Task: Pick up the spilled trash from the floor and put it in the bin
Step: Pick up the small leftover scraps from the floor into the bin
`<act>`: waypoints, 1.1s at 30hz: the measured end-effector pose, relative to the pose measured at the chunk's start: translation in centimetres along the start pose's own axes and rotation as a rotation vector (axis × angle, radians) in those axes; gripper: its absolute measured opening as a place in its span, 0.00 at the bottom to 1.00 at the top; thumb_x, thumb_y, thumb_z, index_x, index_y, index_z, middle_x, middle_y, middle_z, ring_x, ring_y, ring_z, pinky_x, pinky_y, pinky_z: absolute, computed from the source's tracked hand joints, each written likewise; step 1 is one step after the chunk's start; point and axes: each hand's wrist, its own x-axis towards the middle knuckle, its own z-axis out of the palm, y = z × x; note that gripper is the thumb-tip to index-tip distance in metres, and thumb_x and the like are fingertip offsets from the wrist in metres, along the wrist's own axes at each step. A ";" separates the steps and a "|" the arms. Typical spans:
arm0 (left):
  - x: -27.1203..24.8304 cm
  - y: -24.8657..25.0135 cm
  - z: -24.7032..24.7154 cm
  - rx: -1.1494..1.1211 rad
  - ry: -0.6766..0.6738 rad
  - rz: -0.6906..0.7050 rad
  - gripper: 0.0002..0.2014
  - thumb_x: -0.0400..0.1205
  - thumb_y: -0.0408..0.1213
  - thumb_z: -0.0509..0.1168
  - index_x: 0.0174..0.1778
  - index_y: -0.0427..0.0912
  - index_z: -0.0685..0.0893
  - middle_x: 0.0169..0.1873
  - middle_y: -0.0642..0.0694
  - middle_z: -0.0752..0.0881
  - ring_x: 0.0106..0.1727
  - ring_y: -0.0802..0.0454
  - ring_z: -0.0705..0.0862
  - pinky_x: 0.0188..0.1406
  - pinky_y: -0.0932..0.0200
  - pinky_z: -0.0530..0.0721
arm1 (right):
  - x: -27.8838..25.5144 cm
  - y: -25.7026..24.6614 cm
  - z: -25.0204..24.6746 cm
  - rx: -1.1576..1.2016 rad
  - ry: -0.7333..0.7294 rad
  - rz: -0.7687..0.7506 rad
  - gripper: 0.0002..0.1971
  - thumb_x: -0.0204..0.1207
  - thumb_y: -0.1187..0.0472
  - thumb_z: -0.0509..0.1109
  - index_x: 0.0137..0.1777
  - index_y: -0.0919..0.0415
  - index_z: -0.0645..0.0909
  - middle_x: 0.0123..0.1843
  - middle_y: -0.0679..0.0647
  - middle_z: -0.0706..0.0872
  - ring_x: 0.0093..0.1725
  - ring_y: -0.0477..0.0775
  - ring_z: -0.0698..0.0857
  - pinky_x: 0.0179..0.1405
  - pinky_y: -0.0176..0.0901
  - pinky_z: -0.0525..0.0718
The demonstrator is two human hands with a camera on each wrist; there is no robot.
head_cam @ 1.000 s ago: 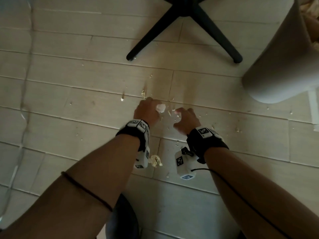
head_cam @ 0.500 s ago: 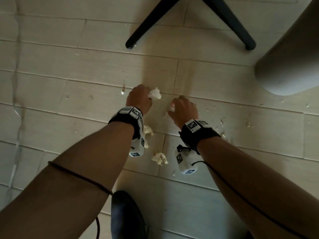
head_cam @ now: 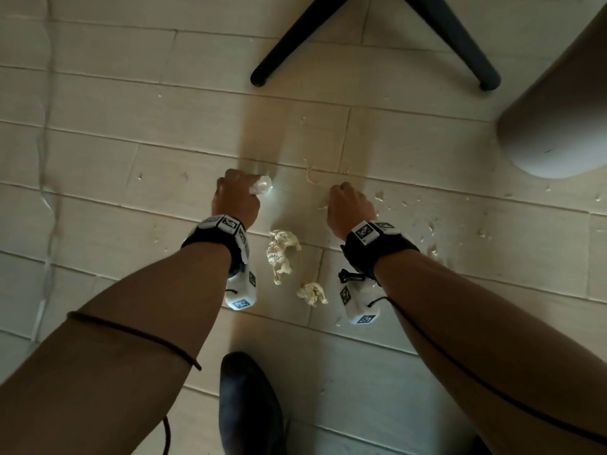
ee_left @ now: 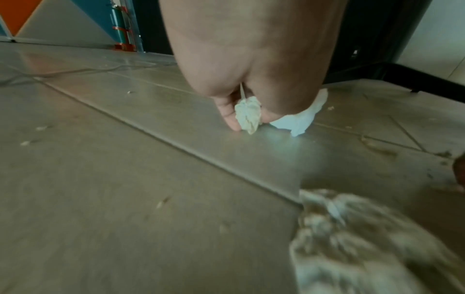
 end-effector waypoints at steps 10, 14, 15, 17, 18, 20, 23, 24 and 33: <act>-8.1 0.6 2.0 0.047 -0.142 0.147 0.34 0.69 0.59 0.48 0.72 0.62 0.77 0.74 0.50 0.72 0.67 0.40 0.73 0.62 0.47 0.79 | 1.7 -0.6 -0.9 0.091 0.103 -0.075 0.09 0.83 0.69 0.62 0.55 0.69 0.83 0.66 0.63 0.76 0.52 0.68 0.86 0.46 0.50 0.80; -10.0 -0.1 2.0 0.115 -0.246 0.195 0.30 0.74 0.63 0.63 0.74 0.67 0.71 0.76 0.54 0.66 0.70 0.44 0.70 0.59 0.45 0.82 | 2.6 -1.6 -0.8 -0.002 0.083 -0.169 0.10 0.83 0.64 0.63 0.58 0.63 0.83 0.68 0.58 0.78 0.56 0.66 0.84 0.48 0.53 0.82; -10.5 -0.4 2.2 0.119 -0.263 0.190 0.29 0.75 0.60 0.66 0.73 0.67 0.71 0.75 0.54 0.65 0.70 0.45 0.70 0.58 0.45 0.82 | 2.6 -1.8 -0.7 -0.009 0.078 -0.154 0.10 0.83 0.63 0.62 0.59 0.64 0.81 0.64 0.60 0.81 0.57 0.67 0.84 0.47 0.53 0.82; -11.2 -0.6 2.3 0.118 -0.273 0.169 0.26 0.76 0.53 0.69 0.71 0.64 0.73 0.73 0.54 0.66 0.69 0.46 0.72 0.56 0.43 0.84 | 2.3 -2.0 -0.6 -0.031 0.076 -0.124 0.10 0.83 0.65 0.61 0.60 0.66 0.79 0.58 0.64 0.84 0.58 0.69 0.84 0.48 0.54 0.83; -11.4 -0.7 2.4 0.092 -0.273 0.156 0.24 0.77 0.49 0.69 0.70 0.62 0.75 0.72 0.52 0.68 0.68 0.45 0.74 0.57 0.43 0.84 | 2.0 -2.0 -0.5 -0.048 0.070 -0.128 0.11 0.83 0.66 0.61 0.60 0.67 0.80 0.58 0.64 0.84 0.59 0.69 0.84 0.49 0.55 0.84; -11.3 -0.7 2.5 0.012 -0.271 0.136 0.23 0.76 0.41 0.70 0.68 0.56 0.80 0.68 0.48 0.73 0.63 0.43 0.80 0.58 0.44 0.84 | 1.4 -1.9 -0.2 -0.069 0.041 -0.151 0.11 0.83 0.67 0.60 0.58 0.68 0.83 0.59 0.64 0.84 0.62 0.68 0.82 0.53 0.56 0.83; -11.1 -0.1 2.7 -0.061 -0.250 0.122 0.22 0.73 0.32 0.71 0.65 0.48 0.84 0.62 0.43 0.79 0.59 0.39 0.84 0.58 0.48 0.83 | 0.3 -1.6 0.2 -0.049 -0.020 -0.137 0.12 0.80 0.66 0.63 0.59 0.68 0.83 0.61 0.64 0.83 0.62 0.67 0.82 0.56 0.55 0.82; -11.2 0.3 2.6 -0.072 -0.234 0.127 0.20 0.74 0.32 0.70 0.64 0.46 0.84 0.60 0.41 0.80 0.57 0.37 0.84 0.56 0.48 0.82 | 0.0 -1.5 0.2 -0.031 -0.034 -0.120 0.12 0.79 0.66 0.65 0.60 0.67 0.83 0.61 0.64 0.83 0.62 0.67 0.82 0.55 0.54 0.82; -14.9 2.7 4.3 0.135 -0.372 0.428 0.25 0.75 0.38 0.66 0.68 0.62 0.75 0.67 0.55 0.73 0.64 0.49 0.75 0.45 0.50 0.86 | -1.9 1.4 -1.4 0.229 0.040 0.096 0.05 0.75 0.66 0.66 0.49 0.62 0.81 0.51 0.64 0.87 0.50 0.68 0.86 0.42 0.48 0.80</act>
